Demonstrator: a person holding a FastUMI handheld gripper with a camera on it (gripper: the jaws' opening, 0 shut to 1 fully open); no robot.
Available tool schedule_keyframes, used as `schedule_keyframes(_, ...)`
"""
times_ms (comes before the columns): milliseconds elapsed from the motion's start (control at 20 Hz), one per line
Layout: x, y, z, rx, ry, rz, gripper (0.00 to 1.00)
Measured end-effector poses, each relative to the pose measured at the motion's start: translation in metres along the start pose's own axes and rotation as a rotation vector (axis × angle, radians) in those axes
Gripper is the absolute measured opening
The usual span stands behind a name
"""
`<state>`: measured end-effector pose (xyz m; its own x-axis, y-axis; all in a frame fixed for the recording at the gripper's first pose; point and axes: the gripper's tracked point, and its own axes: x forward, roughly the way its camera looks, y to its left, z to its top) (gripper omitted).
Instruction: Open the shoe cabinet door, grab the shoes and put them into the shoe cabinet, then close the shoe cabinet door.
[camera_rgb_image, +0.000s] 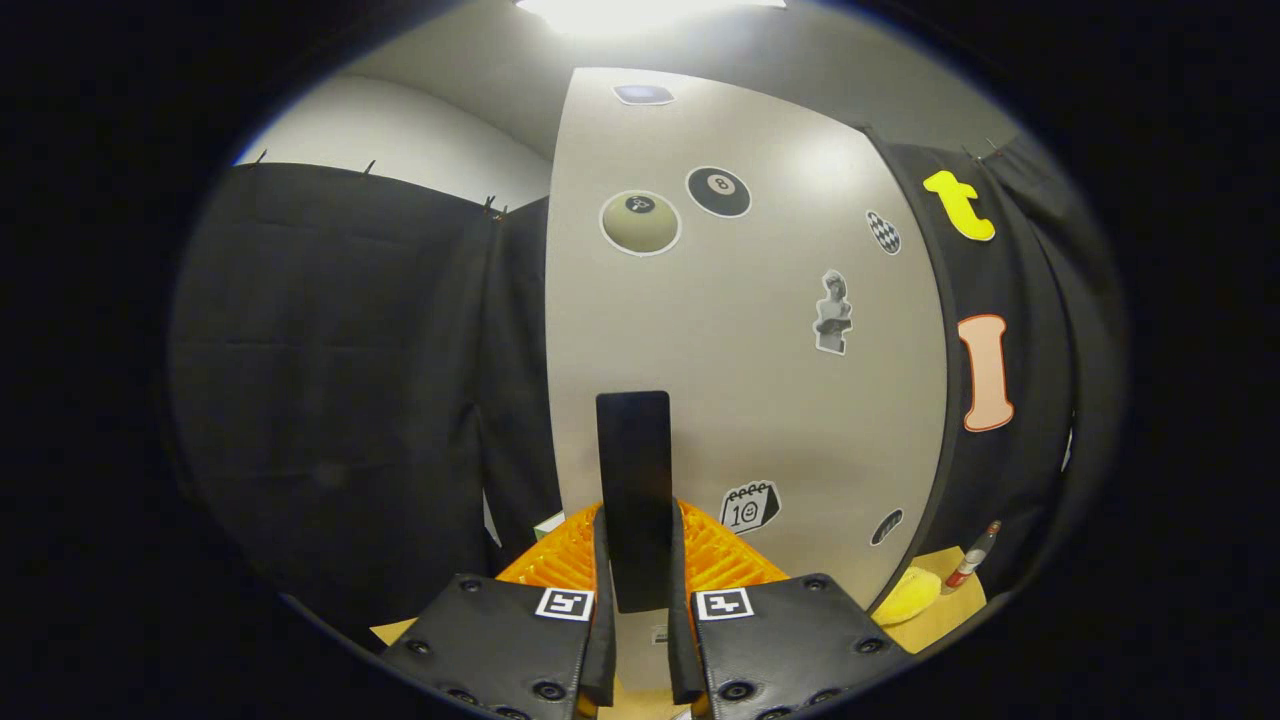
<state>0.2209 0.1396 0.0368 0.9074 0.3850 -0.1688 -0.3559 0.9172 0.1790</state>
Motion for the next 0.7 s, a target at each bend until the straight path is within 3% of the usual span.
schedule_keyframes(450,-0.050,-0.019,-0.001,0.031,0.016,0.034,0.23)
schedule_keyframes(700,-0.078,-0.042,0.001,0.024,0.024,0.009,0.23)
